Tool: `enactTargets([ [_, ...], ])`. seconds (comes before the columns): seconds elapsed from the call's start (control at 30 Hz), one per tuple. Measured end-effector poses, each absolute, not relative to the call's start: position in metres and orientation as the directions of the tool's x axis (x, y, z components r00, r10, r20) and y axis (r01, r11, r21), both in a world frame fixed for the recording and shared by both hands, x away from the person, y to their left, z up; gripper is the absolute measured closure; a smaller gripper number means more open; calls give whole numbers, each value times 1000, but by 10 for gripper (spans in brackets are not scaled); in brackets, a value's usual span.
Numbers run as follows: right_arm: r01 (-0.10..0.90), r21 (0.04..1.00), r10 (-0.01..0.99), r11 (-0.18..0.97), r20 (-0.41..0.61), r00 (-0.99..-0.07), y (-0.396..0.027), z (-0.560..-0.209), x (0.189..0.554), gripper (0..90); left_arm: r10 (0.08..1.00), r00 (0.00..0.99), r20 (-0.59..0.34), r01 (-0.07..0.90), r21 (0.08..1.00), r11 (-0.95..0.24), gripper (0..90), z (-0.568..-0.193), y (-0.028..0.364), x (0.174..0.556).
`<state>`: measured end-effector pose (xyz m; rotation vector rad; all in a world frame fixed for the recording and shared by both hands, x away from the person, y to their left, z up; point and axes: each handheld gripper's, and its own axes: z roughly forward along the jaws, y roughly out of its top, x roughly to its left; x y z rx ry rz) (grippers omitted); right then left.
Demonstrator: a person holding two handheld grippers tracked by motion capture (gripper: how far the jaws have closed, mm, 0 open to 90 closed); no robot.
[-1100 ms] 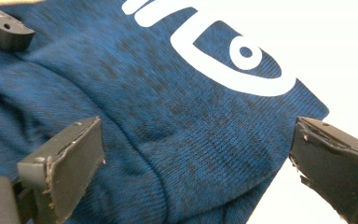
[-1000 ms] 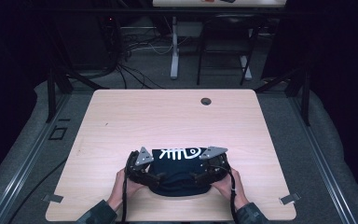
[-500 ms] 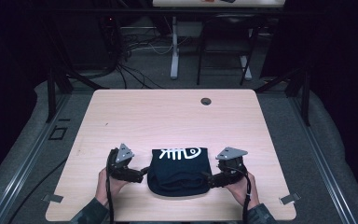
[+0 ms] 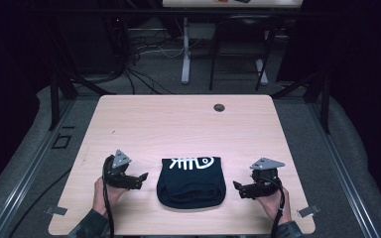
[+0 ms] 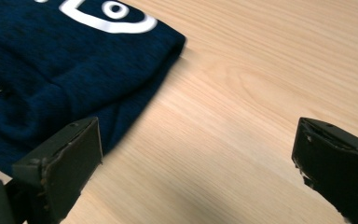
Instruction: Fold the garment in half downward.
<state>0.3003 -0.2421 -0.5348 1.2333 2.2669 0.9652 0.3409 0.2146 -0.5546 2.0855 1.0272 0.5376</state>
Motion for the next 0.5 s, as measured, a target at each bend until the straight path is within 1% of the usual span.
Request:
enactTargets([
  [0.1,586,724,853,363,-5,-522,-250,-537,301,13,815,579,27,520,758,-394,2,-559,221,345],
  [0.17,618,711,871,336,15,-492,-262,-544,304,10,818,574,16,534,751,-389,3,-562,225,348],
  [0.27,636,700,879,324,26,-476,-268,-549,306,6,822,570,2,555,736,-387,2,-567,227,352],
  [0.3,650,691,886,317,30,-464,-274,-553,308,5,822,569,-16,573,725,-383,2,-571,228,355],
  [0.4,654,693,898,303,23,-440,-279,-559,310,6,820,570,-45,590,718,-370,1,-576,229,359],
  [0.5,668,685,906,292,26,-423,-284,-568,314,3,821,569,-51,606,701,-377,1,-583,227,364],
])
